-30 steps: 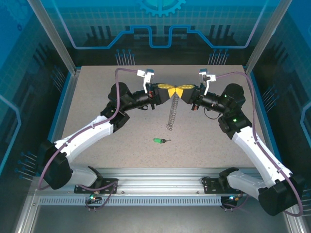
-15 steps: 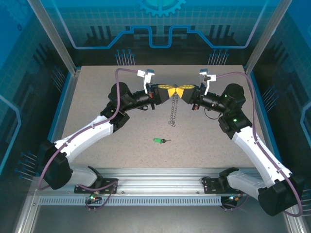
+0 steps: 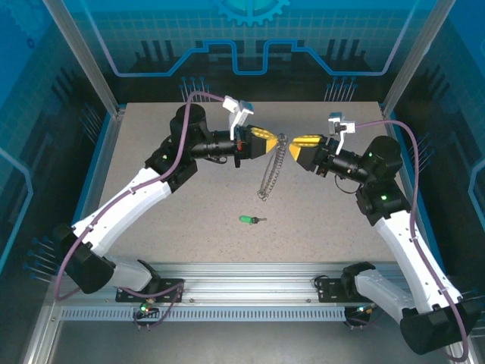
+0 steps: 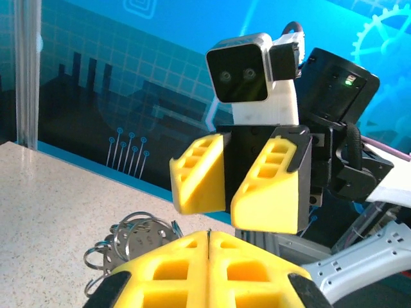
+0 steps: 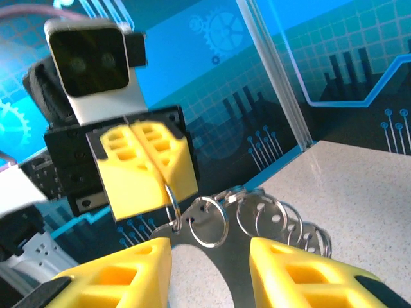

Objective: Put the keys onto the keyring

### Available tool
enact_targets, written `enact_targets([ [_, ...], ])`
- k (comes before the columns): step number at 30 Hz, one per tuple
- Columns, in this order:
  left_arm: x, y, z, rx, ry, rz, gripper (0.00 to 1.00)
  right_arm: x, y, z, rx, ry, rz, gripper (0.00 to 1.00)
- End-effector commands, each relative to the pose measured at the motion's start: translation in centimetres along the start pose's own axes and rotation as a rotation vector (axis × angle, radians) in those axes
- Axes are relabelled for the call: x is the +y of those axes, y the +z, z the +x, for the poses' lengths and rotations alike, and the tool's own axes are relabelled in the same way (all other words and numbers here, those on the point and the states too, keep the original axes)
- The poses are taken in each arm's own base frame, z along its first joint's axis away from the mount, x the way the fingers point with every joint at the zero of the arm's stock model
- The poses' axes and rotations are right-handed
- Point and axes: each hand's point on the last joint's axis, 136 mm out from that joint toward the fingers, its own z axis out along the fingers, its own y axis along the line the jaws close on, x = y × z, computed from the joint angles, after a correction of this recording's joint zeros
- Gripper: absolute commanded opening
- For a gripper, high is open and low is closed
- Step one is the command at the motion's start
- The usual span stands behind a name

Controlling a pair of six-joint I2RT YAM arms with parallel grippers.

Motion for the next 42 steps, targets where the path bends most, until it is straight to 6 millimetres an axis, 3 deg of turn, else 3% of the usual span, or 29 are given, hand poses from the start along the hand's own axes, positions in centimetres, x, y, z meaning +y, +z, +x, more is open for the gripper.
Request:
enact_targets([
  [1, 0.0, -0.1, 2.0, 0.130, 0.052, 0.016, 0.00, 0.9, -0.6, 1.1, 0.049, -0.013, -0.038, 0.39],
  [12, 0.6, 0.2, 3.0, 0.226, 0.083, 0.010, 0.00, 2.6, 0.1, 1.4, 0.101, -0.032, -0.121, 0.39],
  [28, 0.1, 0.1, 2.6, 0.226, 0.089, 0.026, 0.00, 0.7, 2.0, 1.9, 0.116, -0.004, -0.099, 0.34],
  [42, -0.3, 0.0, 2.1, 0.206, 0.095, 0.038, 0.00, 0.7, 2.8, 2.4, 0.127, 0.004, -0.116, 0.24],
])
